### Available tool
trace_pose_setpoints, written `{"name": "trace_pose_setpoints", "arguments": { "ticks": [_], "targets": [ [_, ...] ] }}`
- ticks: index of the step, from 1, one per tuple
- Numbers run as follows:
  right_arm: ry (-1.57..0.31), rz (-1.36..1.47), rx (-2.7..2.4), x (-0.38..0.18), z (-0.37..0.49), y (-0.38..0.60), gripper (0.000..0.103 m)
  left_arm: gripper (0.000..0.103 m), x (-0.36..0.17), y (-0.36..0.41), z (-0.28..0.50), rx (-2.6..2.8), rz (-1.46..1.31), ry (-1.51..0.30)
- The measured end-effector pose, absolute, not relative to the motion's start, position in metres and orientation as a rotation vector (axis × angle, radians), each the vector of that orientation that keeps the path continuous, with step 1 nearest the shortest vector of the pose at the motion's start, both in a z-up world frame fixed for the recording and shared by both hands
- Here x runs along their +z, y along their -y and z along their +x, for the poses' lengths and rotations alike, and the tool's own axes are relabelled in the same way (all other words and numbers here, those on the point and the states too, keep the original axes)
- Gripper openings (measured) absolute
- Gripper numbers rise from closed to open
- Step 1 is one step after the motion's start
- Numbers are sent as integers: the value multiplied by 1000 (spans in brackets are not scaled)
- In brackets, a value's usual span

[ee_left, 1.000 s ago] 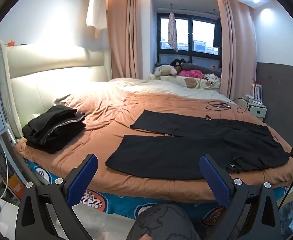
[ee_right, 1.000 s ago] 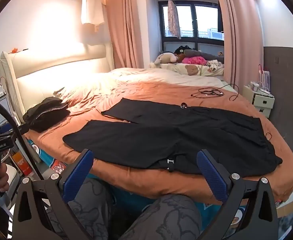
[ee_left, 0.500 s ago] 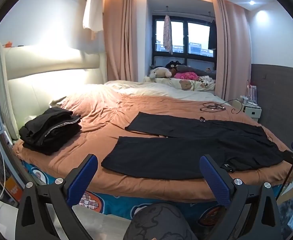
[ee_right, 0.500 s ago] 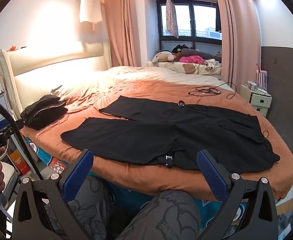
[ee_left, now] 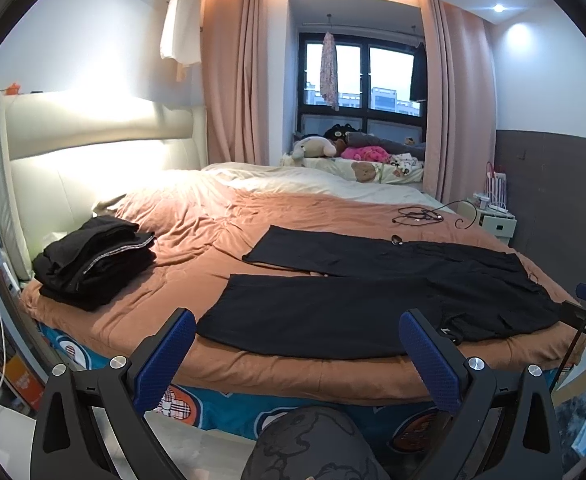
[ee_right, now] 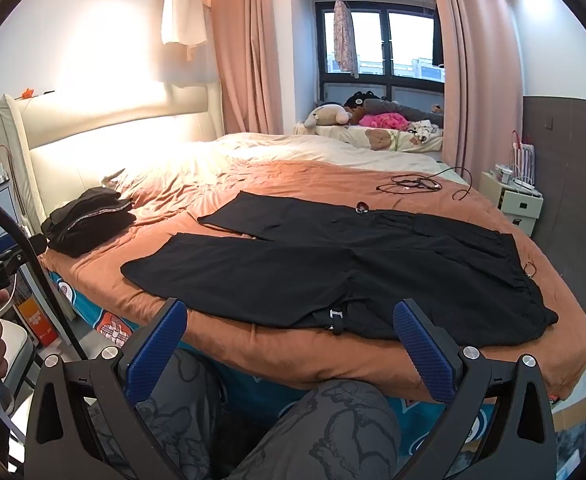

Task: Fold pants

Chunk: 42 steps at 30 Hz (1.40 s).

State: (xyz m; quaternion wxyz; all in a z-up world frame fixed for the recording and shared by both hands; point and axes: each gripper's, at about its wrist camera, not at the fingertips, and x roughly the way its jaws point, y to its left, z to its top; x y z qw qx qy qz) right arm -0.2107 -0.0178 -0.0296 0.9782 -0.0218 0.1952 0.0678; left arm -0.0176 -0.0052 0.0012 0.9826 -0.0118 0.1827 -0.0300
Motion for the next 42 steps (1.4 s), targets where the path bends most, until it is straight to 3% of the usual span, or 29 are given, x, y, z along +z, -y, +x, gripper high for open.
{"name": "trace_pose_setpoints", "arguments": {
  "ticks": [42],
  "targets": [
    [-388,-64,154,-28,-213,14,103,103,6,8,-23,-73,-46,-349]
  ]
}}
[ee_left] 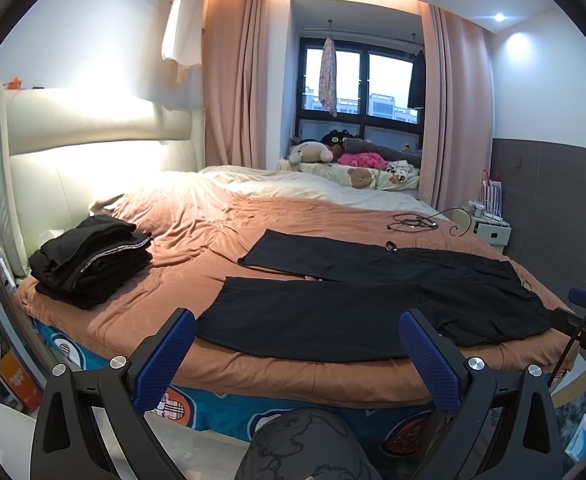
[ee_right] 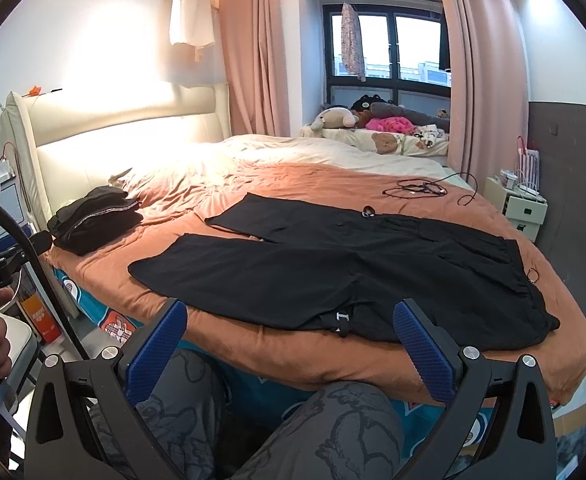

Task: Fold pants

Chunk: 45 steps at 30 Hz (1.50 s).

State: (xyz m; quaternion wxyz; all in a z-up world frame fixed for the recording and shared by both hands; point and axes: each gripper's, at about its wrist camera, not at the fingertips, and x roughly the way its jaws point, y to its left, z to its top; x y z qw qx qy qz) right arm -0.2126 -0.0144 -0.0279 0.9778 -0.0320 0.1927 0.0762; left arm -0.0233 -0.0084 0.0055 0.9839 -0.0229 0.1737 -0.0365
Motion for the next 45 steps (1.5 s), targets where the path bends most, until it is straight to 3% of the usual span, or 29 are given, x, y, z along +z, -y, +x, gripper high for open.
{"name": "trace_pose_setpoints", "arguments": {
  "ticks": [27,45],
  "targets": [
    [-380,-37,143,-20,-211,18,103,103,20,2,-14,-98,-34,-348],
    [-416,13,83,-26,-176,35,103,103,4,-5,41,-109,-80,-447]
  ]
}}
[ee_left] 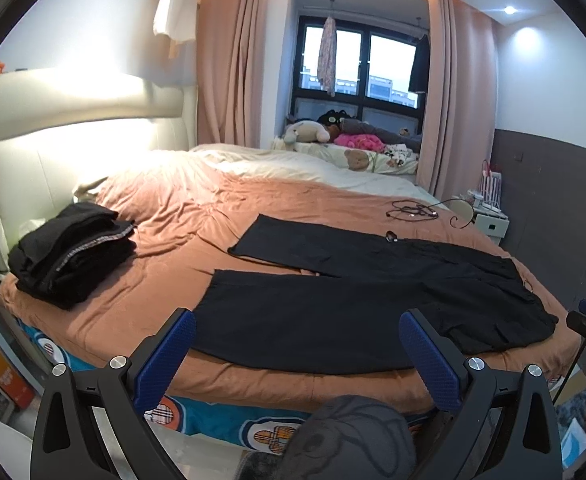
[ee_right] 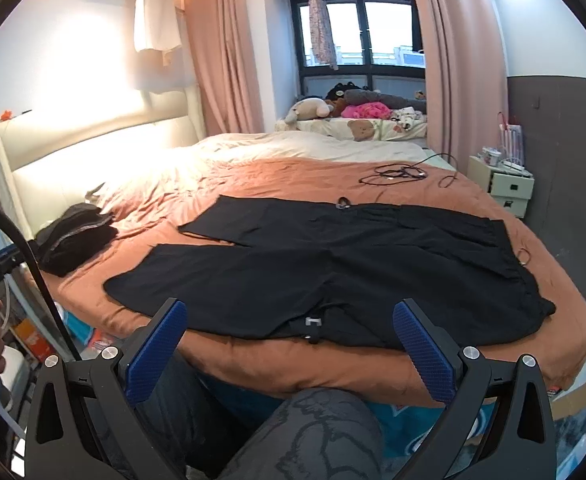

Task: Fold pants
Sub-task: 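Lower both tools to the pants and close the left gripper on a leg hem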

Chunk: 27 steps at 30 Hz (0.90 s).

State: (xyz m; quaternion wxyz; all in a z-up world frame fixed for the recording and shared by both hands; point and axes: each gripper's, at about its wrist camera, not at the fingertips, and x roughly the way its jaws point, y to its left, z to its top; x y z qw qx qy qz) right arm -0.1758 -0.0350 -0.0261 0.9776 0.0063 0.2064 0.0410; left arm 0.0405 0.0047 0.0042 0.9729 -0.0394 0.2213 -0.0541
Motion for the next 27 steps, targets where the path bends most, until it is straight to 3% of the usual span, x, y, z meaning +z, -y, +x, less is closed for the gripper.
{"name": "trace_pose_setpoints", "arguments": {
  "ticks": [24,27],
  "targets": [
    [-477,166,-65,-31,-125,105,103,103,-54,-47,128,-85,-236,-665],
    [-503,183,-93,-34,-113,108,103,99,-65,-56,140,-66,-280,-695]
  ]
}}
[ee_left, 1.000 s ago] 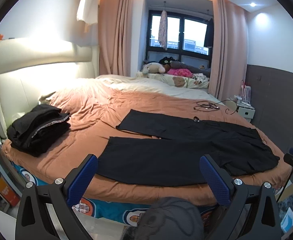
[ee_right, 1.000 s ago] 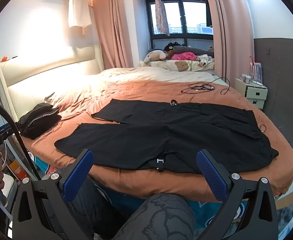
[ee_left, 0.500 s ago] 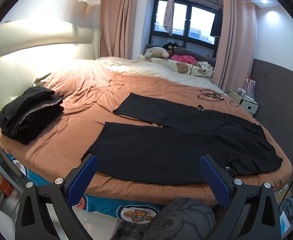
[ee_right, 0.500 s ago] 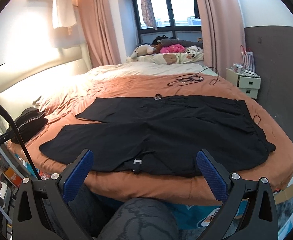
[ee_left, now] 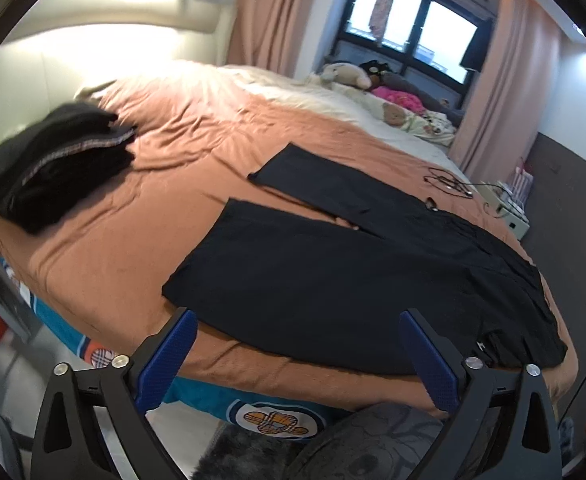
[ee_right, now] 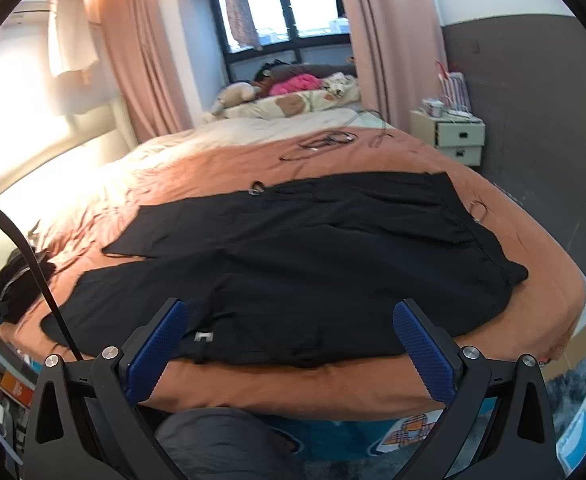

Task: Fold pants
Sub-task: 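Lower both tools to the pants and close the left gripper on a leg hem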

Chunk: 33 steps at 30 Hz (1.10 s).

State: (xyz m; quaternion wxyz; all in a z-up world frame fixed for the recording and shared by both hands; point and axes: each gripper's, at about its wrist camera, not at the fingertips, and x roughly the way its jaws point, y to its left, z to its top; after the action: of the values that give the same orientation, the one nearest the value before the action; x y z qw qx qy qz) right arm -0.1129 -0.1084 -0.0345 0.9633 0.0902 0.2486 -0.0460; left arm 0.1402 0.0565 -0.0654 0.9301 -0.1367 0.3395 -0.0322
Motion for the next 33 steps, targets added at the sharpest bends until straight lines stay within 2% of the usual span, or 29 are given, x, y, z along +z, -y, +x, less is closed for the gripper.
{"name": "trace_pose_setpoints", "arguments": {
  "ticks": [5,13,22,25,28,30,33],
  "targets": [
    [-534,218,-127,-39,-97,117,103,93,-85,-73,161,-41,-340,-752],
    [-595,262,-166,-44,-67,129,97,88,-122,-103,194,13,-472,-846],
    [-648,329,-229,-55,-47,158,95,72,-167,-123,217,67,-583,-945],
    [-666,354,-256,-57,-42,167,91,65,-175,-128,223,89,-578,-943],
    [-674,385,-282,-61,-42,175,90,48,-173,-132,230,118,-556,-938],
    [-682,407,-311,-63,-43,184,90,27,-174,-135,232,141,-555,-945],
    [-674,443,-345,-64,-48,198,90,13,-173,-140,232,151,-586,-926]
  ]
}}
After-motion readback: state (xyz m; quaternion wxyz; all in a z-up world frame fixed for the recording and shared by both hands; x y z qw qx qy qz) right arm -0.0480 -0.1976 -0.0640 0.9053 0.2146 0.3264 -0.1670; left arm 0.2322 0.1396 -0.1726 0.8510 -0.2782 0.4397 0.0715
